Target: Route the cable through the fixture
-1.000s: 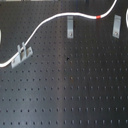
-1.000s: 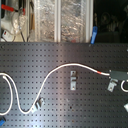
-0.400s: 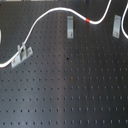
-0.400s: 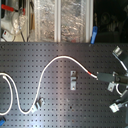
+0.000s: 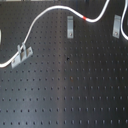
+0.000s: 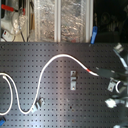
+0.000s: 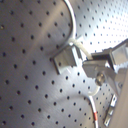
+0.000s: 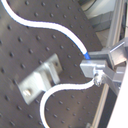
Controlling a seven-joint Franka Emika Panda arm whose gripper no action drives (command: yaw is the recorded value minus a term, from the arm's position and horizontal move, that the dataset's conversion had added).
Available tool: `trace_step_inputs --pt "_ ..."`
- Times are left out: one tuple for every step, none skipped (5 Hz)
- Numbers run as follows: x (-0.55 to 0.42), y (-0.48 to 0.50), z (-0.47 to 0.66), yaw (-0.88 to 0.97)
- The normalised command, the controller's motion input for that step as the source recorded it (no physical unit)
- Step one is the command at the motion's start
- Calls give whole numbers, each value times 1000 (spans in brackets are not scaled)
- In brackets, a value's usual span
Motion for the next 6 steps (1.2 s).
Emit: trace_step_inputs --pt "-11 2 0 0" --pt "-417 72 2 269" --pt "-437 189 -133 337" --pt "24 67 -1 0" --pt "-11 5 63 0" --pt "-392 -214 449 0"
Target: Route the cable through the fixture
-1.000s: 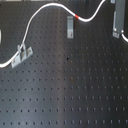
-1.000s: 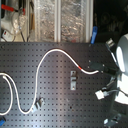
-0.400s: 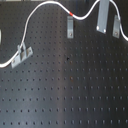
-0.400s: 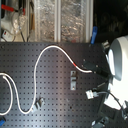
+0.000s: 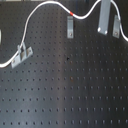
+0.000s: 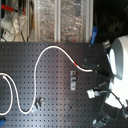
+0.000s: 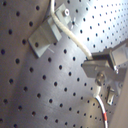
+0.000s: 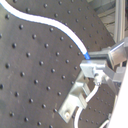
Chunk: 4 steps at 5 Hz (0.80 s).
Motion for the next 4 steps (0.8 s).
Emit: trace_step_inputs --pt "-13 -35 1 0" --pt "-305 -122 92 137" --pt "-569 -70 76 297" --pt "-10 5 0 0"
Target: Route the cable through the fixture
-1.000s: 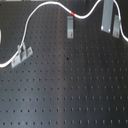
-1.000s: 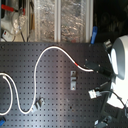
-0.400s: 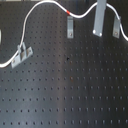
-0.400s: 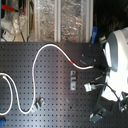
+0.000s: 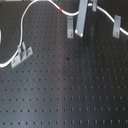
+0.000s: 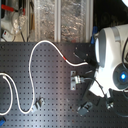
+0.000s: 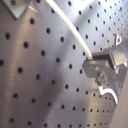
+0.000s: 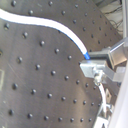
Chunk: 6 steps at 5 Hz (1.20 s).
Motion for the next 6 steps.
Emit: trace_step_inputs --pt "-7 5 37 0" --pt "-452 481 113 -263" --pt "51 826 12 29" --pt "-10 361 47 0" --pt "8 18 0 0" --pt "24 52 -1 0"
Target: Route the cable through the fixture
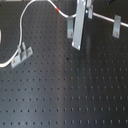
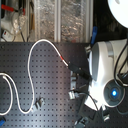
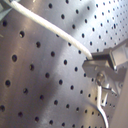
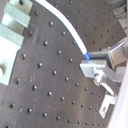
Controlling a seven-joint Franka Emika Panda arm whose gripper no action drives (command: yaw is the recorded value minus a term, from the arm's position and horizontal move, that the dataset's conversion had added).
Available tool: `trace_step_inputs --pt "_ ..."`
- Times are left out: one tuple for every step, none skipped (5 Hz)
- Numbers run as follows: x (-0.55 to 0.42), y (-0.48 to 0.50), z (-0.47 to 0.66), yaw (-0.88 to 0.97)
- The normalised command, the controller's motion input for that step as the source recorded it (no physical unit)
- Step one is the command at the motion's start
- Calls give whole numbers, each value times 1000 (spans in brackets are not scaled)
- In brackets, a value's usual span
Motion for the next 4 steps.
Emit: trace_step_inputs --pt "117 269 281 -448" --pt "-28 44 348 -991" --pt "-37 18 357 -1000" --pt "-6 12 348 -999"
